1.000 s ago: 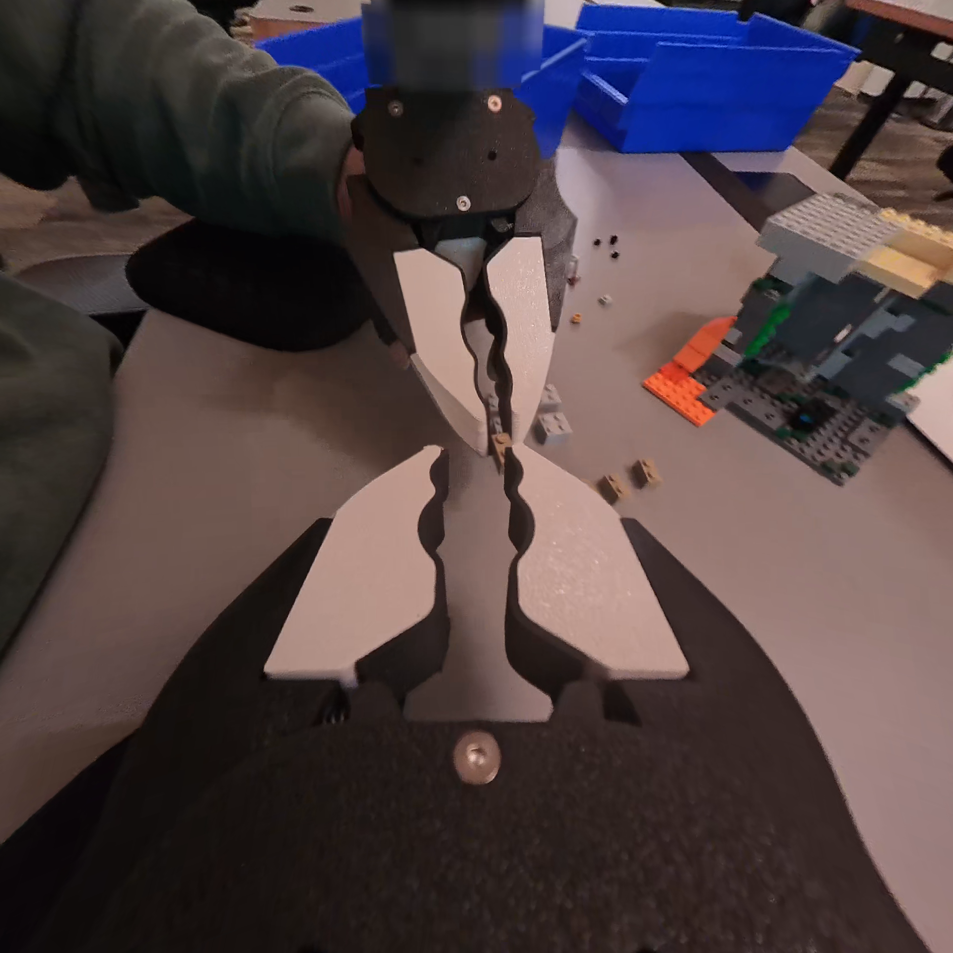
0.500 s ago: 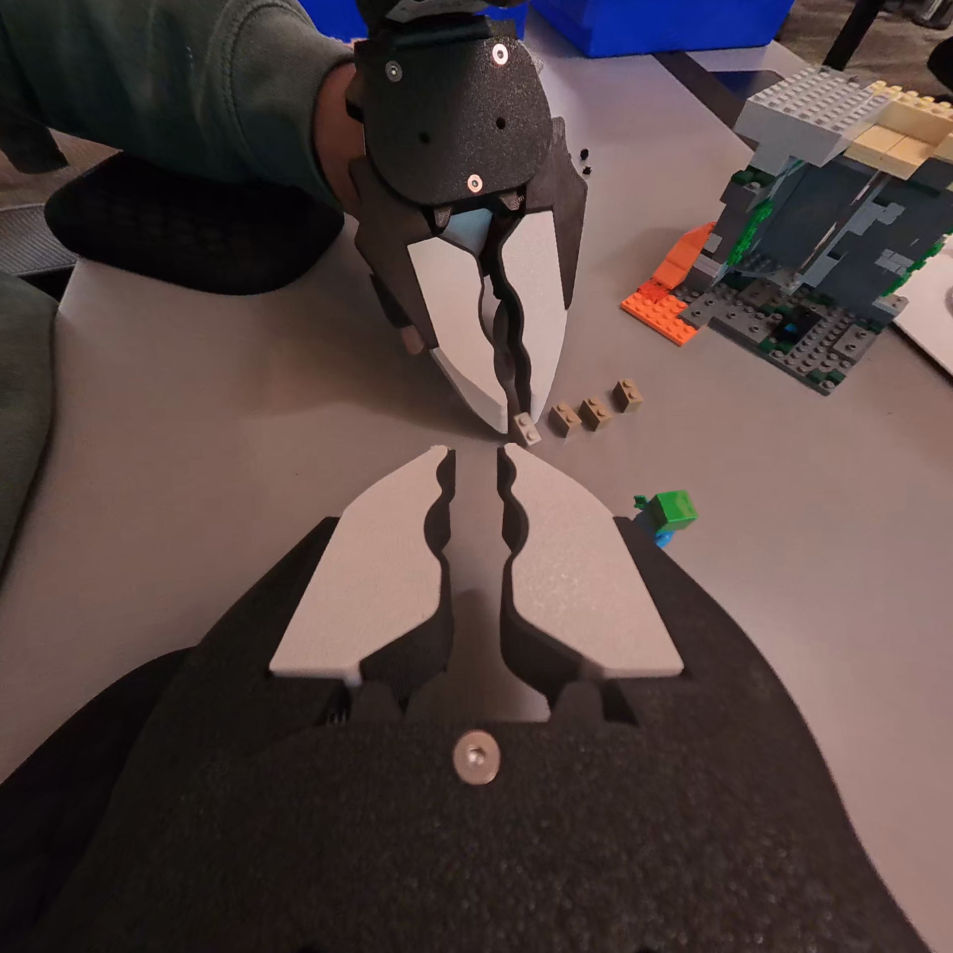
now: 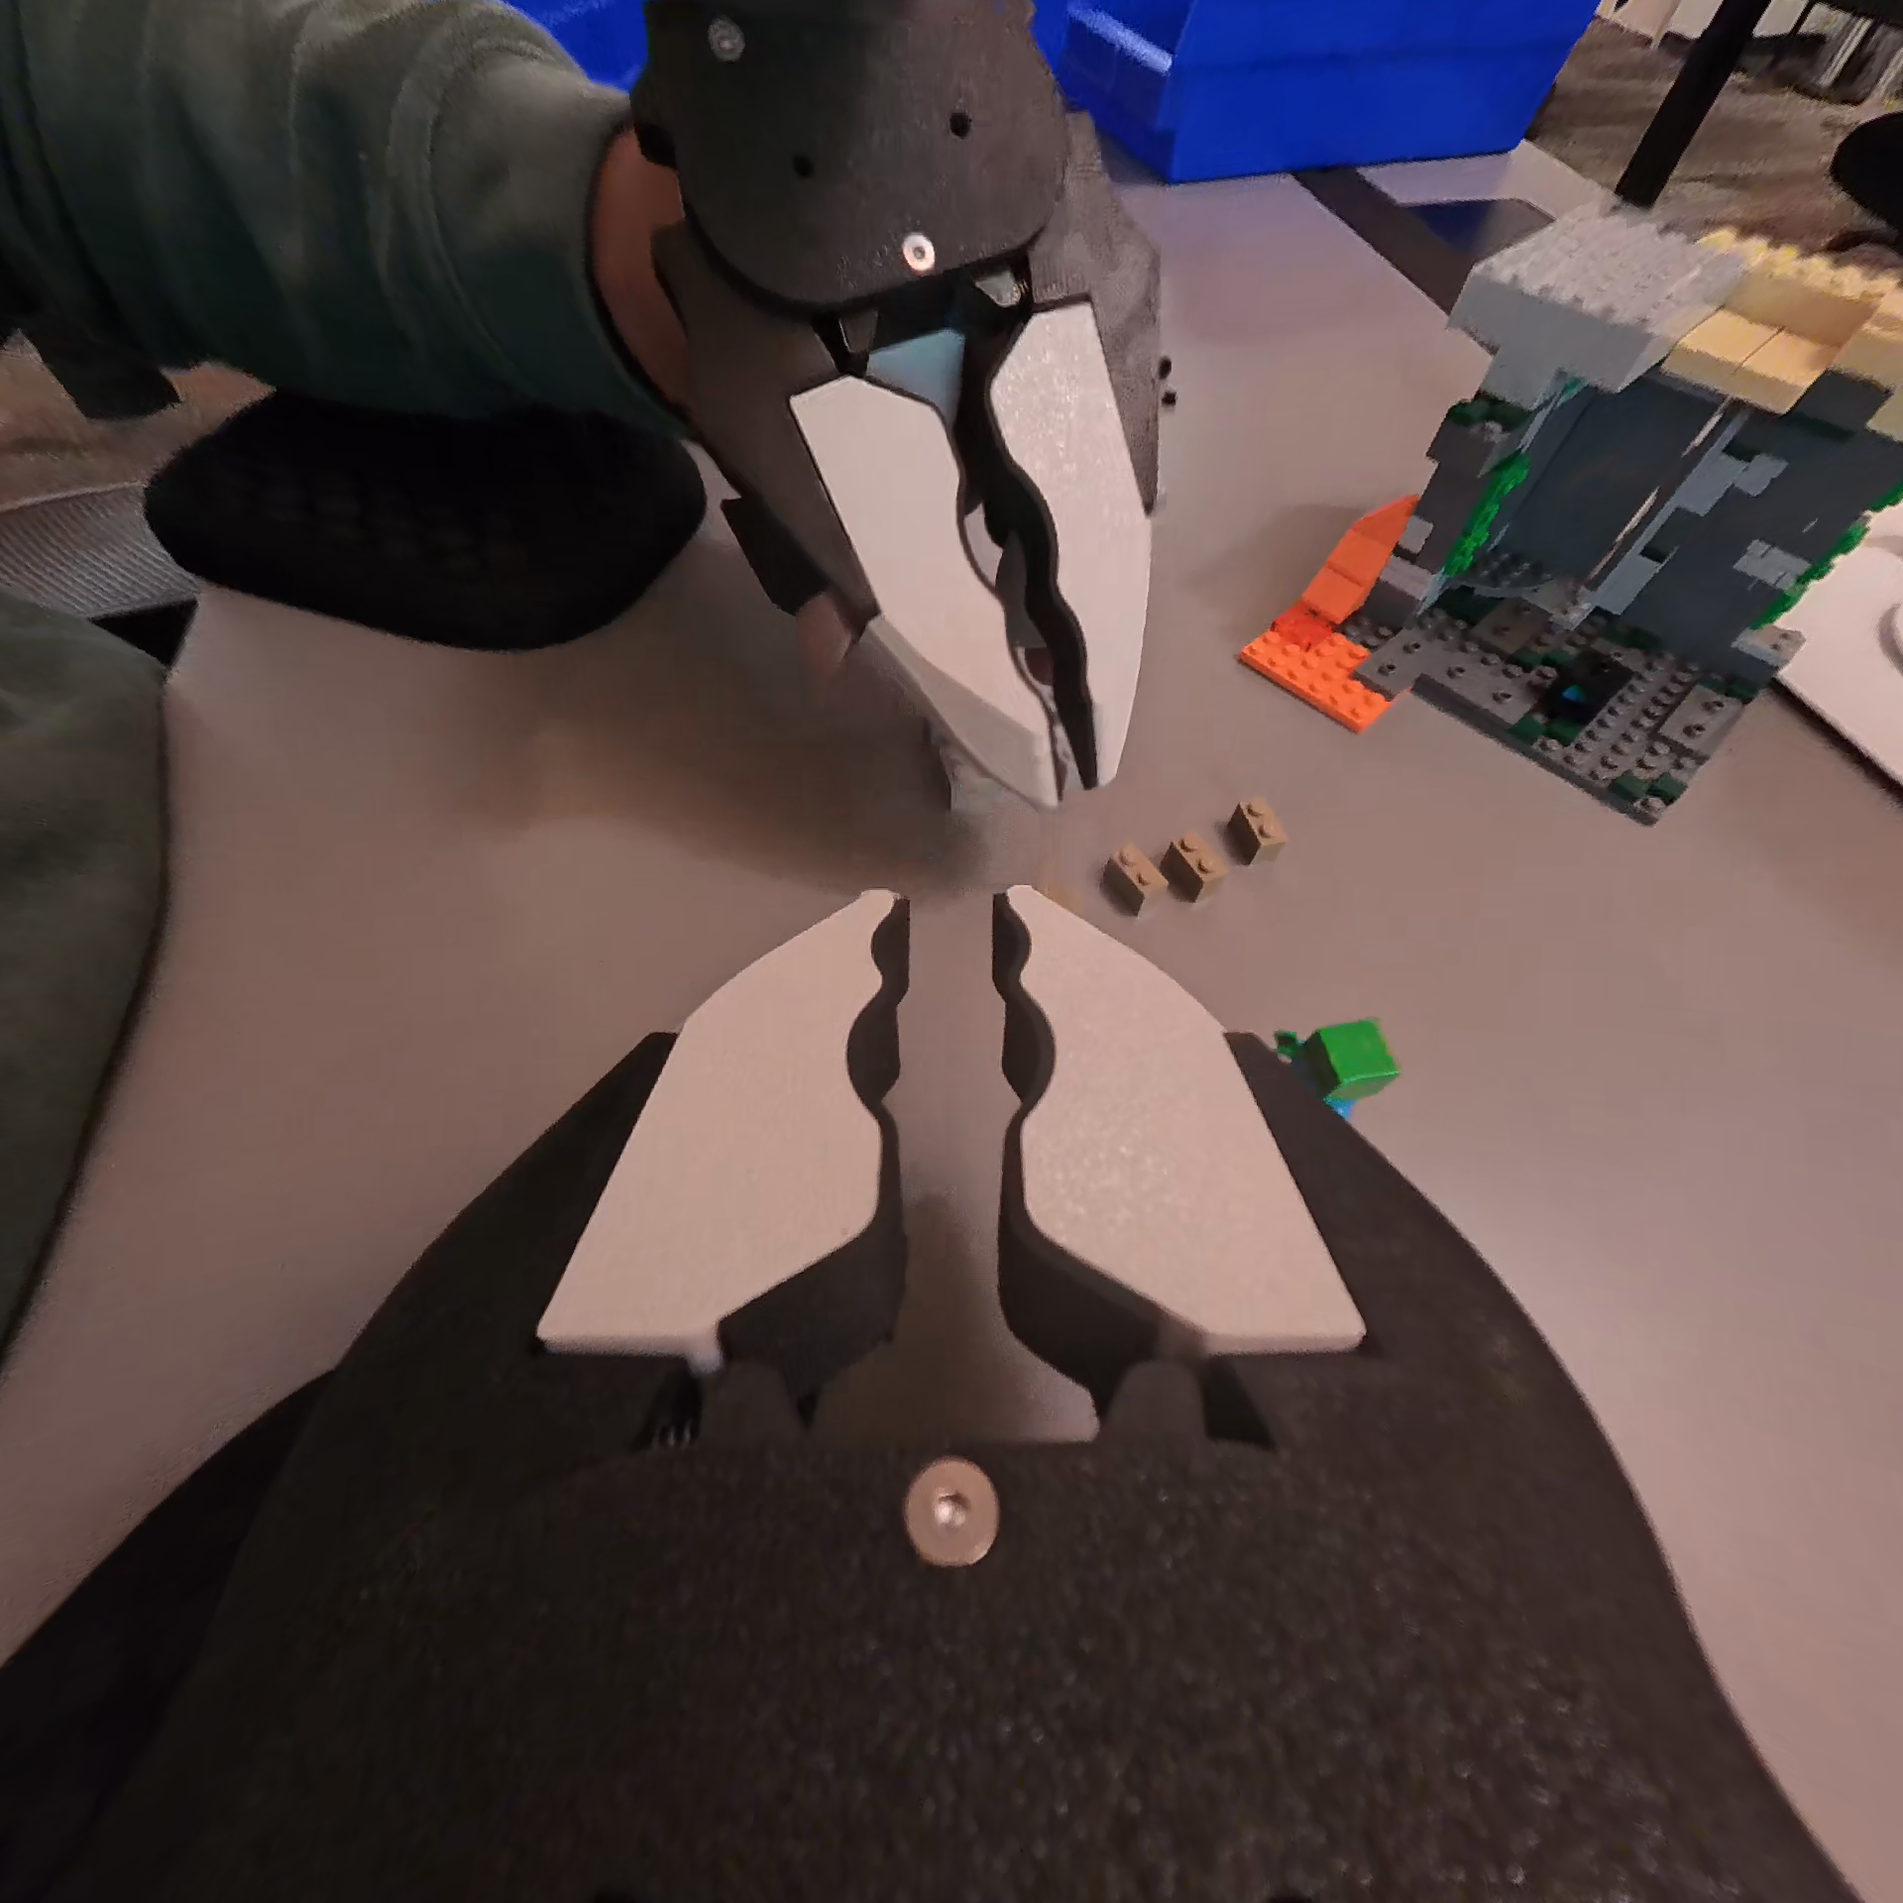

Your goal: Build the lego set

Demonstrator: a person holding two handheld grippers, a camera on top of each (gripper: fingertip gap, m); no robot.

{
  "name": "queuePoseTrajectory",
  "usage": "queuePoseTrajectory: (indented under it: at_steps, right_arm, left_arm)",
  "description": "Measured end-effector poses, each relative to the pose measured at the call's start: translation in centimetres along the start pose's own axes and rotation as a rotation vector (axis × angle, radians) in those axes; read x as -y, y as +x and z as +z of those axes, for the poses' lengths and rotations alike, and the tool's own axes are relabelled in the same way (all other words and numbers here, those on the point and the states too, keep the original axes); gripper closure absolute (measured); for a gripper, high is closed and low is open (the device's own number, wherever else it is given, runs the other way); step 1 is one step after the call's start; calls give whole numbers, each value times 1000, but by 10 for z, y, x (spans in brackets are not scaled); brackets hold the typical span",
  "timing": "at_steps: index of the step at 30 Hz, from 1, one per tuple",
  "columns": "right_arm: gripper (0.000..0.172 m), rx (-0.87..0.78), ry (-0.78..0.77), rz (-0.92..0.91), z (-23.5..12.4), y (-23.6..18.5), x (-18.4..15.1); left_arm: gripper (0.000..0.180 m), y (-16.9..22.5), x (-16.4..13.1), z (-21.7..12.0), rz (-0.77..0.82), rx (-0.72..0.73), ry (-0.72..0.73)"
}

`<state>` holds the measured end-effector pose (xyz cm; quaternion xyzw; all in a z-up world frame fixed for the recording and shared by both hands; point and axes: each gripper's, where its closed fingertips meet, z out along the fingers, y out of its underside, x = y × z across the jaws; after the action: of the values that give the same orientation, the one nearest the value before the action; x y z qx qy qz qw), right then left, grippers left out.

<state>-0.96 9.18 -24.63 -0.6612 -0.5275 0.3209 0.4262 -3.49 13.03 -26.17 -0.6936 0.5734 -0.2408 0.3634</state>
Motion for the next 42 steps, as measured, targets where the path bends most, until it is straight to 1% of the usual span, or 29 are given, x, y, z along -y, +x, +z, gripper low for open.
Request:
queuePoseTrajectory:
  at_steps: [2,4,8,11,12,13,16,18,21,24,27,32,35,38,42]
  right_arm:
    - [156,-13,47,12,-3,1,9]
    - [155,-49,101,40,-7,6,20]
    - [155,-178,250,122,-21,23,46]
    - [164,-290,334,175,-33,38,60]
    - [168,-333,352,187,-37,44,64]
    - [172,-376,366,201,-41,50,67]
    - [172,-487,404,258,-50,67,75]
    - [172,-565,437,271,-56,79,78]
    - [172,-700,469,239,-67,94,67]
    - [172,-749,445,193,-70,99,53]
    - [172,-761,427,174,-74,103,48]
    - [172,-728,456,189,-77,103,51]
    - [172,-688,440,213,-68,102,46]
    - [172,-640,412,212,-56,96,43]
    - [172,-586,391,193,-46,87,44]
  left_arm:
    - [180,-5,16,-12,-26,46,89]
    - [180,-11,31,-26,-40,114,182]
    - [180,-22,53,-55,-100,260,357]
    - [180,-32,58,-74,-143,399,447]
    - [180,-33,60,-79,-170,423,477]
    - [180,-34,61,-83,-198,438,502]
    - [180,-43,57,-90,-225,518,540]
    - [180,-50,48,-92,-236,565,550]
    - [180,-59,29,-89,-261,605,541]
    - [180,-66,15,-83,-284,602,518]
    - [180,-69,12,-83,-319,575,536]
    - [180,-71,7,-78,-274,548,494]
    - [178,-67,5,-77,-219,490,458]
    - [175,-69,0,-82,-164,474,414]
    - [167,-68,-11,-86,-180,359,357]
